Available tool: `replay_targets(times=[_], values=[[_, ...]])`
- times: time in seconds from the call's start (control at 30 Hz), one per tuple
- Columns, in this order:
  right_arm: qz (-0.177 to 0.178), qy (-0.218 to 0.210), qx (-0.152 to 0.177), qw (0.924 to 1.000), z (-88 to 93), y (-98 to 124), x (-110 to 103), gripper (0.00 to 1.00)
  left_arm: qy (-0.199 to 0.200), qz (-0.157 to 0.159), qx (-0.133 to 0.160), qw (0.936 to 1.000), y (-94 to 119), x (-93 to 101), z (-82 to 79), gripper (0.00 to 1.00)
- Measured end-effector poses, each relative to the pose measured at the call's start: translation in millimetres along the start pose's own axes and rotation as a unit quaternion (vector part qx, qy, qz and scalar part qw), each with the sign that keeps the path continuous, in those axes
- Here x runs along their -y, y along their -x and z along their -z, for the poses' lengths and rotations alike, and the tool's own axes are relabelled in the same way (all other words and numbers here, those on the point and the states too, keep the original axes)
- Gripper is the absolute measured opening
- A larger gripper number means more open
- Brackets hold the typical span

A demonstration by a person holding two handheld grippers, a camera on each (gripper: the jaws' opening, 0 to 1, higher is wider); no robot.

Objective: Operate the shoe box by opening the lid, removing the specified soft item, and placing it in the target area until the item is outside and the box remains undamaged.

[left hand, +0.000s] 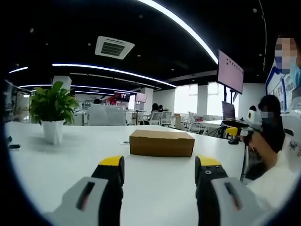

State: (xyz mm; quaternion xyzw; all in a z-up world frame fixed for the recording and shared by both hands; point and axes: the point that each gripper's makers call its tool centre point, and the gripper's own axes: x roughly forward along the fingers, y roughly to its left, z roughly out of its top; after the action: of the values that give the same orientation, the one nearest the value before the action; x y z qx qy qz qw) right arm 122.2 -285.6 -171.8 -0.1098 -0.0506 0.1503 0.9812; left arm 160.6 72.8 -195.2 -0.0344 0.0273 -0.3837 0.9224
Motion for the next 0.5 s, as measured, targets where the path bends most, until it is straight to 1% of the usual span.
replay_targets(times=[0.07, 0.1, 0.13, 0.17, 0.2, 0.27, 0.3, 0.33, 0.4, 0.5], values=[[-0.003, 0.001, 0.004, 1.0, -0.2, -1.4, -0.2, 0.72, 0.007, -0.003, 0.007, 0.9999, -5.0, -1.9, -3.1, 0.63], [-0.001, 0.003, 0.002, 1.0, 0.3, -1.9, 1.1, 0.73, 0.007, 0.001, 0.009, 0.9999, -7.0, -0.8, -4.7, 0.63], [0.007, 0.007, 0.012, 0.9999, -3.2, -1.9, 4.2, 0.74, 0.01, 0.006, 0.01, 0.9999, -8.8, 1.6, -7.1, 0.63], [0.011, 0.014, 0.033, 0.9993, -10.8, -1.9, 6.0, 0.73, 0.009, 0.008, 0.011, 0.9999, -9.6, 3.3, -8.3, 0.63], [0.01, 0.012, 0.039, 0.9991, -13.2, -0.6, 5.4, 0.73, 0.006, 0.009, 0.011, 0.9999, -10.0, 5.4, -9.0, 0.64], [0.008, 0.005, 0.039, 0.9992, -13.7, 0.8, 5.0, 0.74, -0.005, 0.01, 0.003, 0.9999, -10.3, 7.3, -6.9, 0.64], [0.007, 0.001, 0.036, 0.9993, -12.9, 0.4, 4.6, 0.75, -0.015, 0.008, -0.011, 0.9998, -9.8, 7.0, -2.7, 0.64], [0.003, -0.005, 0.03, 0.9995, -10.8, 0.1, 3.6, 0.76, -0.02, 0.004, -0.016, 0.9997, -8.9, 6.1, -1.0, 0.64], [-0.002, -0.013, 0.032, 0.9994, -10.1, 0.6, 2.6, 0.77, -0.029, -0.007, -0.016, 0.9994, -6.2, 3.9, -0.8, 0.65], [-0.006, -0.013, 0.039, 0.9991, -11.7, 3.2, 0.4, 0.77, -0.013, -0.013, -0.009, 0.9998, -7.4, 2.4, -3.0, 0.64]])
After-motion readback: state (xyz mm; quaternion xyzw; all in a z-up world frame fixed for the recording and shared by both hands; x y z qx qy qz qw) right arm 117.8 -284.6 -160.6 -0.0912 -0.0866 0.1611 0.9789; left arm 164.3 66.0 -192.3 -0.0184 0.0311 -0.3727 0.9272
